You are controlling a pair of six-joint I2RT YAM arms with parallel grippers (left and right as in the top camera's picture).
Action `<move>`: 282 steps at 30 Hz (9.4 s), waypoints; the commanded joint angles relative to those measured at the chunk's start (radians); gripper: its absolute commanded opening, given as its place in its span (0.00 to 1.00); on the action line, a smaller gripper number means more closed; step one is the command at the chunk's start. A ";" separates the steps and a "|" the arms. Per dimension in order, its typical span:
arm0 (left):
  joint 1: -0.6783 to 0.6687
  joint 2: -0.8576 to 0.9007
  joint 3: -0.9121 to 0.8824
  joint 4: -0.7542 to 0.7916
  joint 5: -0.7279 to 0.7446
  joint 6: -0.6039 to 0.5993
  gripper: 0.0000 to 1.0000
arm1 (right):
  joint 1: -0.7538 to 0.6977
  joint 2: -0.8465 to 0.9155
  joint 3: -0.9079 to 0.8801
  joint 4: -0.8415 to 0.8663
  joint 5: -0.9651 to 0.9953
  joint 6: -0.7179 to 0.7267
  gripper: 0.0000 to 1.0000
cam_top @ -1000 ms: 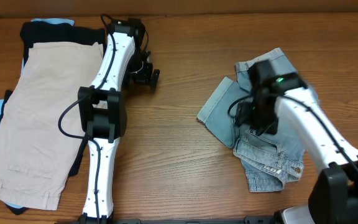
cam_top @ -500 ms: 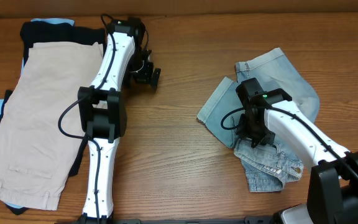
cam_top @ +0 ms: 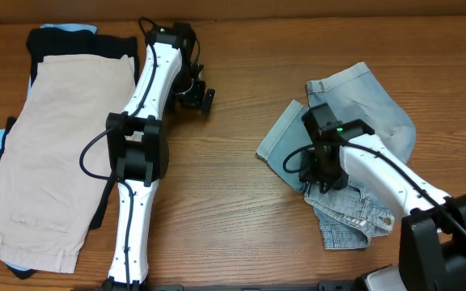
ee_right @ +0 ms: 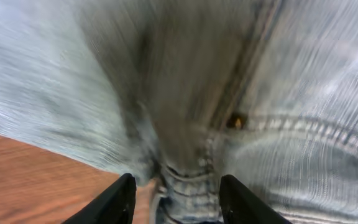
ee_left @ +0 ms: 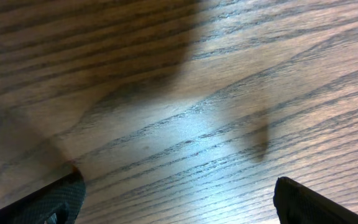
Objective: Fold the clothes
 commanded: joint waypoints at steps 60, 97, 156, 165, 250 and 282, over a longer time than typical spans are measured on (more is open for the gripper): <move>-0.500 0.043 -0.014 0.377 -0.288 0.269 1.00 | -0.960 -0.298 0.265 -0.104 -0.158 -0.163 0.04; 0.042 0.049 -0.013 -0.174 -0.327 0.058 1.00 | -0.595 -0.087 0.264 -0.043 -0.141 -0.105 0.07; -0.283 0.047 0.068 0.648 0.140 0.112 0.97 | -0.820 -0.085 0.266 0.080 -0.266 -0.192 0.83; -0.300 0.112 0.067 0.696 0.158 -0.251 0.87 | -0.820 -0.085 0.266 0.081 -0.266 -0.192 0.83; 0.095 -0.056 0.083 -0.014 0.109 0.435 0.94 | -0.689 -0.085 0.266 0.090 -0.293 -0.211 0.82; 0.076 -0.142 0.348 -0.187 0.150 0.213 0.04 | -0.689 -0.085 0.266 0.087 -0.293 -0.214 0.79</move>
